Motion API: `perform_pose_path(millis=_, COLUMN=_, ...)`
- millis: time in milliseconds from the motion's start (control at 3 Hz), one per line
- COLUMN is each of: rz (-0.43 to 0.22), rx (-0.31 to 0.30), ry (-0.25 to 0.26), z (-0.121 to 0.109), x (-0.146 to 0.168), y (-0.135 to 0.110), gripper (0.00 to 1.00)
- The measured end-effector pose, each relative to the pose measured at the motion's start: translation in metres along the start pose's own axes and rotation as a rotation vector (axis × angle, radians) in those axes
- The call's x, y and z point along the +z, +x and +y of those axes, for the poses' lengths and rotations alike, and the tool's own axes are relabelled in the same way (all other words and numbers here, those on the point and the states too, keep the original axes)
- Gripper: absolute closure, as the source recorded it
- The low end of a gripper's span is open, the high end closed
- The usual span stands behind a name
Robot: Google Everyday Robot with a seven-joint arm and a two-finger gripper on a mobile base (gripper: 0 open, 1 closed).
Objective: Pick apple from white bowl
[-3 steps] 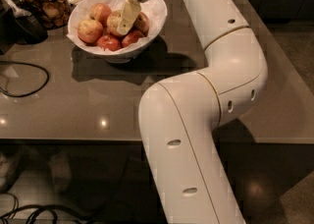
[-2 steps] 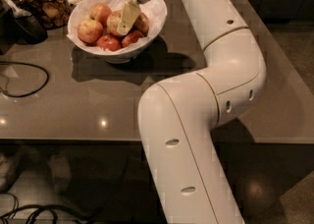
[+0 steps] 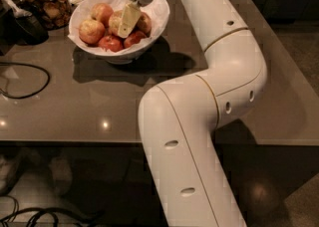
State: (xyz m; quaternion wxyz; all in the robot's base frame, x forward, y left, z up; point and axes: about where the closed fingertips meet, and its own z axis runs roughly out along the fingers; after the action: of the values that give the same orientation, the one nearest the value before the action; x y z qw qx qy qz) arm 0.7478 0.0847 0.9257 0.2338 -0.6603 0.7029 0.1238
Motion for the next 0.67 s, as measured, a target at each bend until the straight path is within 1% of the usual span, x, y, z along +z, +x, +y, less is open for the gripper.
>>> perform_pose_path(millis=333, rz=0.001, rx=-0.005, ry=-0.01, z=0.0008, x=0.0054, y=-0.0012, gripper=0.32)
perform_pose_path(millis=667, rz=0.005, rx=-0.006, ry=-0.012, z=0.0006, x=0.0085, y=-0.0014, gripper=0.29)
